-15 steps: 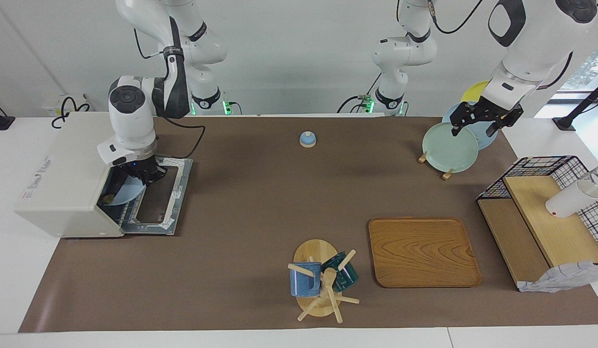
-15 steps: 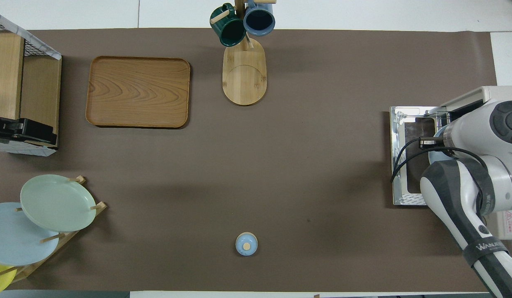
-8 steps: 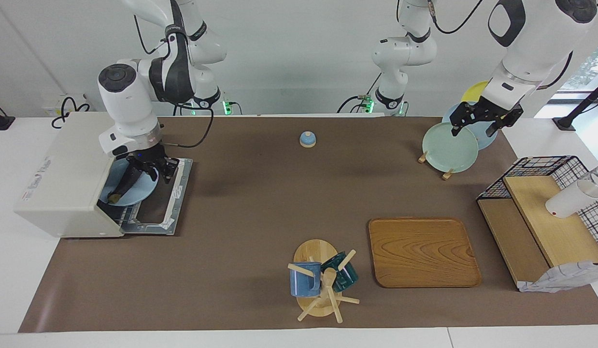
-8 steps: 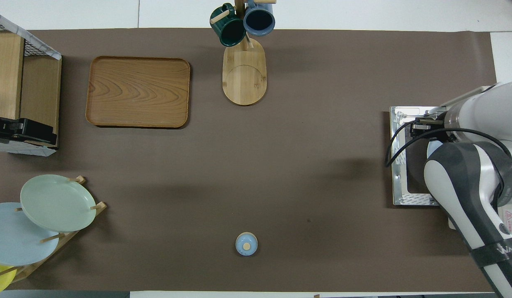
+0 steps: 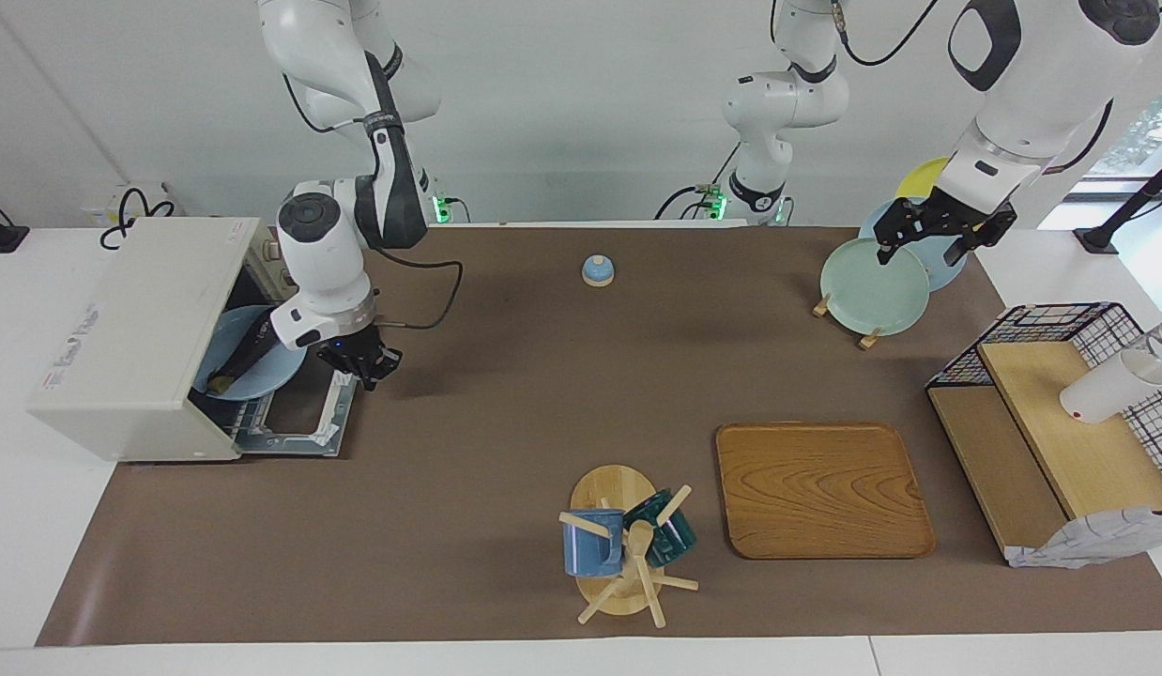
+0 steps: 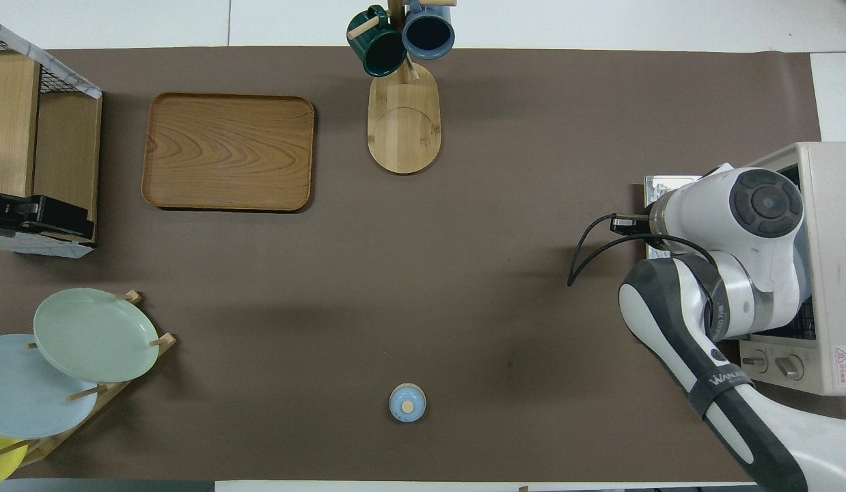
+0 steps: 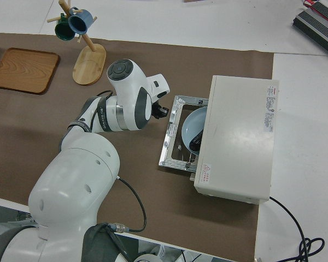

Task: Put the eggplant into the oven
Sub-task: 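Push the oven door shut with the right gripper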

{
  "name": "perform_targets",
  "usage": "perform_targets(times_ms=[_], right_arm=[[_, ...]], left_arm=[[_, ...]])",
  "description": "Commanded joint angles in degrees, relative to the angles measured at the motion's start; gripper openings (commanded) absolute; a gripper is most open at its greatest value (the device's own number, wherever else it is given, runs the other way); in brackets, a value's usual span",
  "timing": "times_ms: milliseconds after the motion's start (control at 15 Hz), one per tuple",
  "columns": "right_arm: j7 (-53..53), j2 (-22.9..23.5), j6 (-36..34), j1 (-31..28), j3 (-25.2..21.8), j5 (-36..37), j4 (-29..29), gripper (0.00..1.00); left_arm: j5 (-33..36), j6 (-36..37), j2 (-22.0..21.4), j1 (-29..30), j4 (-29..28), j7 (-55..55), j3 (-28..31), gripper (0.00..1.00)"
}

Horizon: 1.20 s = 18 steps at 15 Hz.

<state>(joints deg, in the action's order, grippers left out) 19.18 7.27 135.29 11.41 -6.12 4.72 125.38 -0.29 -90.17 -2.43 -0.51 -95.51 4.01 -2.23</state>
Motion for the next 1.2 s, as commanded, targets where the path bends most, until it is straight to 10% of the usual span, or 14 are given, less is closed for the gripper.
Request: perform_targets(times_ms=[0,667,1133], right_arm=[[0.3,1.2,1.2,-0.9,0.1,-0.1,1.0,0.00],[0.1,2.7,-2.8,-1.2,0.0,14.1,0.6,0.00],[-7.2,2.1,-16.6,-1.8,-0.4,18.3,-11.2,0.00]], left_arm=[[1.3,-0.5,-0.7,-0.4,-0.4,0.4,0.2,1.00],[1.3,-0.5,-0.7,-0.4,-0.4,0.4,0.3,1.00],[1.3,-0.5,-0.7,-0.4,-0.4,0.4,0.3,1.00]])
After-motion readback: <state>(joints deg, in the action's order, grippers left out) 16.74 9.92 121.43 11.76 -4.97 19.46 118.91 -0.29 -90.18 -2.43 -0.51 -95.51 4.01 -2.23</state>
